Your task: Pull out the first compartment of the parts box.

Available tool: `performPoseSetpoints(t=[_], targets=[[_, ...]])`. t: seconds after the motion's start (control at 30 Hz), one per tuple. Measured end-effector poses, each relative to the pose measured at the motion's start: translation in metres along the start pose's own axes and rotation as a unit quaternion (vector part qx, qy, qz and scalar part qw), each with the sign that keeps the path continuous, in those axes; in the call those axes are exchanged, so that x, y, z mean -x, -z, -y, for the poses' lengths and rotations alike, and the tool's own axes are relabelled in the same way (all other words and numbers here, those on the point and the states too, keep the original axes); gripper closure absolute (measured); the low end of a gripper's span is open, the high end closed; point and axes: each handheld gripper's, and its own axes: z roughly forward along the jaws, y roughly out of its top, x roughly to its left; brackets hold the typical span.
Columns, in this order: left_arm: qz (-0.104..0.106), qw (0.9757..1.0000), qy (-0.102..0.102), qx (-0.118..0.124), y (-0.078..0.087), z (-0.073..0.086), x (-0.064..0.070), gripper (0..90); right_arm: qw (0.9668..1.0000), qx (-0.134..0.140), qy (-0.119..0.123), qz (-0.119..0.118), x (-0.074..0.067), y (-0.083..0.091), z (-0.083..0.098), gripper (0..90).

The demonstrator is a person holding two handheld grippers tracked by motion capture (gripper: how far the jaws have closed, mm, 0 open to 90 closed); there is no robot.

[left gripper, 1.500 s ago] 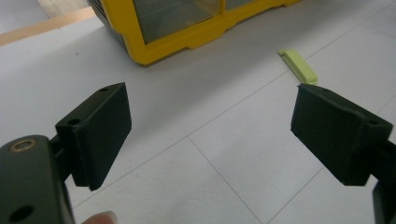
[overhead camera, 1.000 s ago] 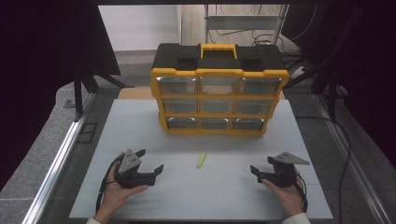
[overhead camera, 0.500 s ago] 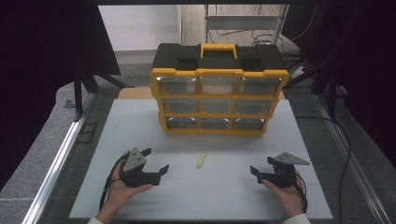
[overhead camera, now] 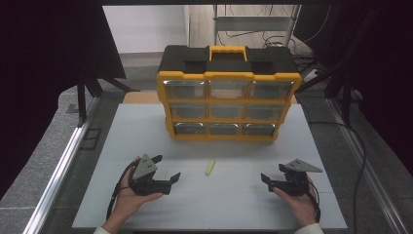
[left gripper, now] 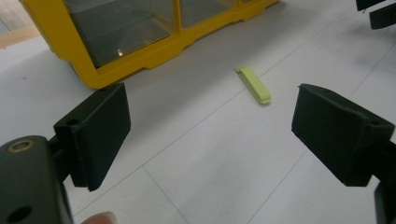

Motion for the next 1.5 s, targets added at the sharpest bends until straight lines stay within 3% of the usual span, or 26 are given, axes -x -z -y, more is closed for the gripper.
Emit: performPoseSetpoints(t=[0.5,0.83,1.07,1.2,1.3,1.5], targets=[[0.012,0.9996,-0.024,0.001,-0.007,-0.007,0.01,12.0,1.0,0.001,0.003,-0.002,-0.001,0.0,0.0,16.1],[-0.003,0.9984,-0.056,0.001,-0.008,-0.011,0.014,12.2,1.0,0.0,0.003,0.0,0.0,0.0,0.0,16.2],[-0.017,0.996,-0.088,0.003,-0.009,-0.01,0.016,12.1,1.0,0.0,0.003,0.004,0.001,0.0,0.0,16.0],[-0.031,0.9929,-0.115,0.01,-0.009,-0.009,0.016,11.9,1.0,0.0,0.004,0.005,0.001,0.0,0.0,16.1],[-0.034,0.992,-0.121,0.013,-0.009,-0.009,0.017,11.7,1.0,0.0,0.004,0.005,0.001,0.0,0.0,16.1],[-0.048,0.9878,-0.147,0.02,-0.01,-0.011,0.018,10.8,1.0,-0.001,0.003,0.005,0.001,0.0,0.0,16.1]])
